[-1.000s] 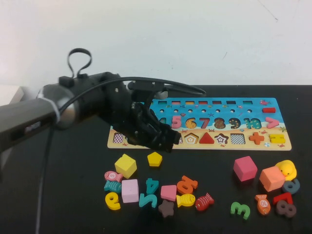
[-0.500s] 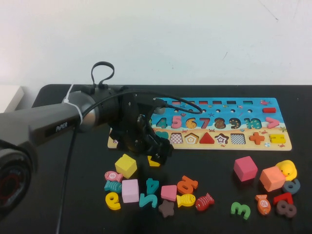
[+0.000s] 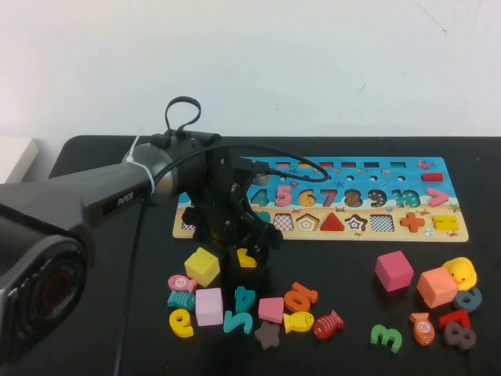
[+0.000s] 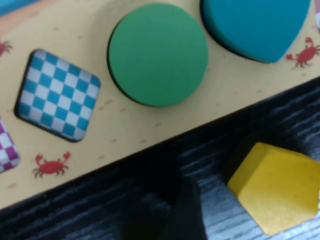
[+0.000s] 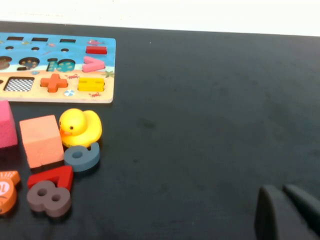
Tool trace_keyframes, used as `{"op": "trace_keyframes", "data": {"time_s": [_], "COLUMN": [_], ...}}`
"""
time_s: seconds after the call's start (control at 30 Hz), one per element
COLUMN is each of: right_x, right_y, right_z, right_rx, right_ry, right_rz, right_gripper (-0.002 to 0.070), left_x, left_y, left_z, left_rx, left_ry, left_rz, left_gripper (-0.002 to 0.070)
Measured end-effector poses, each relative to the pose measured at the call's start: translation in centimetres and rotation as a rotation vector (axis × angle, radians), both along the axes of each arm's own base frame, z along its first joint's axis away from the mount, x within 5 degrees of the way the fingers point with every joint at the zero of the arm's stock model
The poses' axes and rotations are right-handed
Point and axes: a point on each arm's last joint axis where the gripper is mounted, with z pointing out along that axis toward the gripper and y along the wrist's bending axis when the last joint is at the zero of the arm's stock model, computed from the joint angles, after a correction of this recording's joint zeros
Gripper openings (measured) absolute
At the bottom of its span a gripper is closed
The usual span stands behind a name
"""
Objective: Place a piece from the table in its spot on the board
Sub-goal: Pick up the "Pentagon"
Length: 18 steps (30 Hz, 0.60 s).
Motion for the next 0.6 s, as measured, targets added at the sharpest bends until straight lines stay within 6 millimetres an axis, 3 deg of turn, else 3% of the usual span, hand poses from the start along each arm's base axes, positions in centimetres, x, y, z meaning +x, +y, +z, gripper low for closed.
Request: {"op": "trace_keyframes", "data": {"time_s": [0.4,0.6], "right_x": [0.0,0.0], "right_y": [0.0,0.0], "right_z": [0.0,0.0], "right_rx": [0.000,0.000], "right_ry": [0.000,0.000], "right_rz": [0.000,0.000], "right_gripper": [0.0018,0.0019], "left_x": [0.4,-0.3], "left_y": [0.0,-1.5], "left_z": [-0.2,0.0], "left_rx": [0.075,0.095], "left_ry": [0.003,-0.017], "left_rz": [-0.025,-0.074], "left_gripper": [0.0470,0.0425]}}
